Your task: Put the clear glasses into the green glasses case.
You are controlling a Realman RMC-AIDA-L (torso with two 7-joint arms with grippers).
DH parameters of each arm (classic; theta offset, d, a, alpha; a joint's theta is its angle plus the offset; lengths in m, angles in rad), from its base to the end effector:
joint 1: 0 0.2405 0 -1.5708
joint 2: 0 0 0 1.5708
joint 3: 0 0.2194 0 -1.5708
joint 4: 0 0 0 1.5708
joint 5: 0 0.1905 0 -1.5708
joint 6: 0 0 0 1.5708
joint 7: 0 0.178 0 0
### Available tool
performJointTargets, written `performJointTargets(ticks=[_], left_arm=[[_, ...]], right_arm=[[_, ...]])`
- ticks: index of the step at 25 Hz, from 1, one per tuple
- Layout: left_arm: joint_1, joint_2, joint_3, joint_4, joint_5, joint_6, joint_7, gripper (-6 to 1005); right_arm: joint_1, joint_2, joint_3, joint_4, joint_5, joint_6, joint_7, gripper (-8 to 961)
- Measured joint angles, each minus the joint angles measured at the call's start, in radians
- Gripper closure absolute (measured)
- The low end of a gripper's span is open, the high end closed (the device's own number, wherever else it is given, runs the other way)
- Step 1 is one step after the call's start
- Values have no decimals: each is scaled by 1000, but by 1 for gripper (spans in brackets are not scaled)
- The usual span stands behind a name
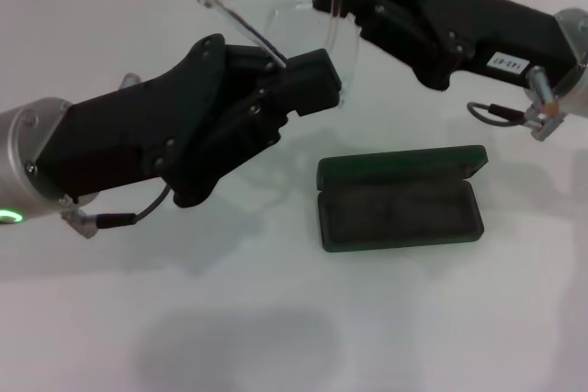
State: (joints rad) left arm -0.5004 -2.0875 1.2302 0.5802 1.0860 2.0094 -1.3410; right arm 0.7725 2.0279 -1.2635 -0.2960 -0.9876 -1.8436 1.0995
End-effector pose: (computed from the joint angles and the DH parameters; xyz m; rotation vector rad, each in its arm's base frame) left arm -0.0895 0.2384 0.0247 2.4088 0.2003 1.6879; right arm 0.0625 0.2968 0.0091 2.5963 -0.0927 -1.7224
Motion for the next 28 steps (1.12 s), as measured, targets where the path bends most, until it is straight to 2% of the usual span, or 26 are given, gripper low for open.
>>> performJointTargets(ticks=[14,20,28], left_arm=[[6,3,-5,0,-2,-1,3,949],[12,2,-28,-2,-2,-2,8,949],[-3,2,-51,-38,0,-36,-1,949]], right_arm=[[-11,0,-11,1,6,18,-7,880],[-5,0,-65,-1,1,48,-7,880],[4,0,-82,-2,0,60,-7,880]])
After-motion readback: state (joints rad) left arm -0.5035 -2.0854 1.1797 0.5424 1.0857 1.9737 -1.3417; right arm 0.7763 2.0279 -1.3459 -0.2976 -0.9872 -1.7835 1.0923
